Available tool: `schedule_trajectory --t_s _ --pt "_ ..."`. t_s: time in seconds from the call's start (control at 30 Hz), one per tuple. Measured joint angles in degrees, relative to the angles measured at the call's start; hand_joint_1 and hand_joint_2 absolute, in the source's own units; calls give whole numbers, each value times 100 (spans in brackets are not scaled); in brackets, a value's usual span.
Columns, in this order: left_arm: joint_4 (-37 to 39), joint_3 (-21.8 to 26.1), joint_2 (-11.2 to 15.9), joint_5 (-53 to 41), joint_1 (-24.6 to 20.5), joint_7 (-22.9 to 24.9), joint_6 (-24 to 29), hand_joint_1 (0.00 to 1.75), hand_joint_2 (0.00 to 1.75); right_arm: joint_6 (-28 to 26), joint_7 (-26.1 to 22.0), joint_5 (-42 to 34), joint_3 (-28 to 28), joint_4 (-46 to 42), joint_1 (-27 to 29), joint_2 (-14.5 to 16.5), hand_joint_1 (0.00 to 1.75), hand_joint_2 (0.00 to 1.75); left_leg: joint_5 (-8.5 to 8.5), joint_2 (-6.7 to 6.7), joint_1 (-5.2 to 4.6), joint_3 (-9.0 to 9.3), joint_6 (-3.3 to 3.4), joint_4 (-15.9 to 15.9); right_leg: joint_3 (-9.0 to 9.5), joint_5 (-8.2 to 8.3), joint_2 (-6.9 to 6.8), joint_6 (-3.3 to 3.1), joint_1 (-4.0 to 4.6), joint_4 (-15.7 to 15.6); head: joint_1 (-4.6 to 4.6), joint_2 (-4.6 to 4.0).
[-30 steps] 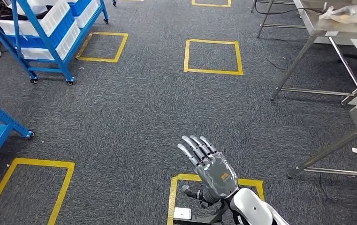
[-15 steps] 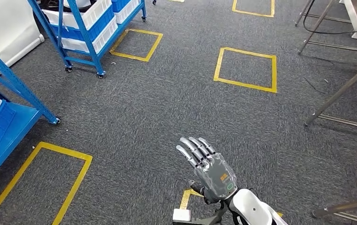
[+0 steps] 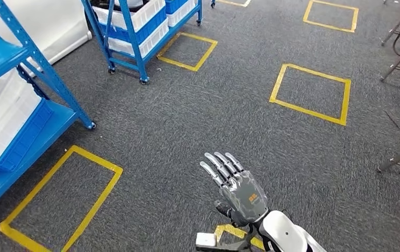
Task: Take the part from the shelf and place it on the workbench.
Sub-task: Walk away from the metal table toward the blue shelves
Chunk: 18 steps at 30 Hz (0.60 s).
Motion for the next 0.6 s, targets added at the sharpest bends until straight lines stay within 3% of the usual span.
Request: schedule_trajectory --t_s 0.07,0.13,0.2,0.27,0.3,0.33,0.4,0.43,0.5,0.57,0.6 --pt "0 31 -5 -3 5 -4 -4 0 0 0 0 1 0 3 -12 -1 0 175 139 -108 27 49 68 -87 59 -70 -60 64 14 3 -1 0" --pt "0 50 -14 -6 5 -5 -10 0 0 -3 1 2 0 3 -25 -4 0 175 193 -232 80 109 110 -178 -8 -253 203 133 -14 241 4 0" --pt "0 57 -18 -10 -11 -6 -12 0 0 -5 2 2 1 5 -13 -18 0 175 208 -372 105 128 132 -213 -359 -574 512 205 -73 913 9 0" --pt "0 60 -19 -13 -22 -7 -12 0 0 -4 3 2 2 9 3 -33 0 175 201 -538 113 130 134 -211 -732 -713 566 263 -124 1508 9 0" --pt "1 62 -20 -14 -23 -7 -12 0 0 -4 3 2 2 10 4 -36 0 175 194 -627 121 135 126 -203 -804 -609 571 285 -147 1536 9 0" --pt "1 64 -20 -18 -24 -8 -12 0 0 -3 3 3 2 12 3 -38 0 175 183 -716 133 142 110 -188 -769 -397 588 303 -169 1343 9 0" --pt "2 69 -22 -33 -20 -12 -15 0 0 1 3 6 2 14 -2 -40 0 175 150 -884 160 148 56 -141 -528 62 768 324 -214 646 11 0" --pt "2 75 -23 -48 -24 -16 -19 0 0 3 3 8 2 16 -3 -43 0 175 138 -957 168 131 21 -111 -420 176 901 316 -231 348 10 0" --pt "2 96 -25 -85 -23 -26 -26 0 0 11 3 10 2 21 -5 -46 0 175 152 -1082 185 74 -58 -95 -344 186 1061 273 -225 127 8 0" --pt "3 133 -28 -125 -9 -37 -31 0 0 17 3 10 2 22 -17 -48 0 175 178 -1162 201 32 -135 -111 -321 207 954 196 -217 75 6 0" --pt "4 157 -28 -143 -1 -42 -33 0 0 20 3 9 2 23 -26 -48 0 175 142 -1078 194 8 -163 -68 -302 223 889 153 -221 44 5 0"
